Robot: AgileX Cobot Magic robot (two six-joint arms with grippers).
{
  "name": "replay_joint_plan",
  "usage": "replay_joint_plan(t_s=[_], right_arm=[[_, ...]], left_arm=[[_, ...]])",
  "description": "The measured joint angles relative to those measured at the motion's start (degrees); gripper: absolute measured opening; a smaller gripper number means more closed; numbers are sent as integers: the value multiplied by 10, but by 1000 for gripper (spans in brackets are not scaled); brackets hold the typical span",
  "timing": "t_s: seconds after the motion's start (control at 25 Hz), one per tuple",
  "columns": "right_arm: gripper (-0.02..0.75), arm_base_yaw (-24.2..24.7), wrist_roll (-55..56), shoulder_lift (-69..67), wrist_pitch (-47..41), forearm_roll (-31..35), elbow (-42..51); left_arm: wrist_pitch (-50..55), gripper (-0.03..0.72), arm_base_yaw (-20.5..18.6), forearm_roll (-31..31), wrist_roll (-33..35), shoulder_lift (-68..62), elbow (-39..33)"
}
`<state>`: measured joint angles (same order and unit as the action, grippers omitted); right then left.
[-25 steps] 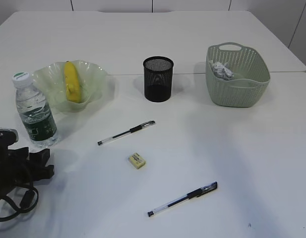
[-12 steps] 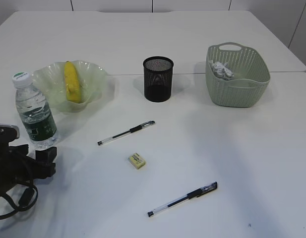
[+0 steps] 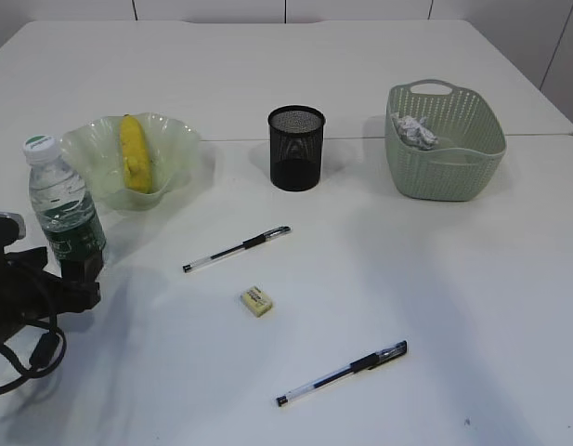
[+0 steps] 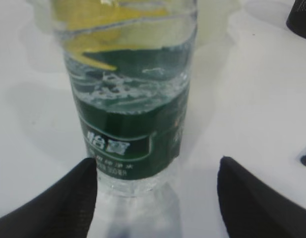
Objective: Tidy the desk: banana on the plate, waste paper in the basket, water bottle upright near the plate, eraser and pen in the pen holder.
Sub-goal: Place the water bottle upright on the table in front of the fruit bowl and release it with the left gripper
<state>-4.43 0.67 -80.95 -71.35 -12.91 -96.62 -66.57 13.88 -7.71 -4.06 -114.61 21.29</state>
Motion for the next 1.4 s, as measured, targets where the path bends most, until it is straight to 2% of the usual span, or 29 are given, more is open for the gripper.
replay_joint_plan(t_s=[0.8,1.4], right_arm=[[428,0,-1,0,0,0,0],[428,0,-1,0,0,0,0]], left_arm=[[2,543,0,-11,0,68,-1],[2,543,0,-14,1,168,-3]])
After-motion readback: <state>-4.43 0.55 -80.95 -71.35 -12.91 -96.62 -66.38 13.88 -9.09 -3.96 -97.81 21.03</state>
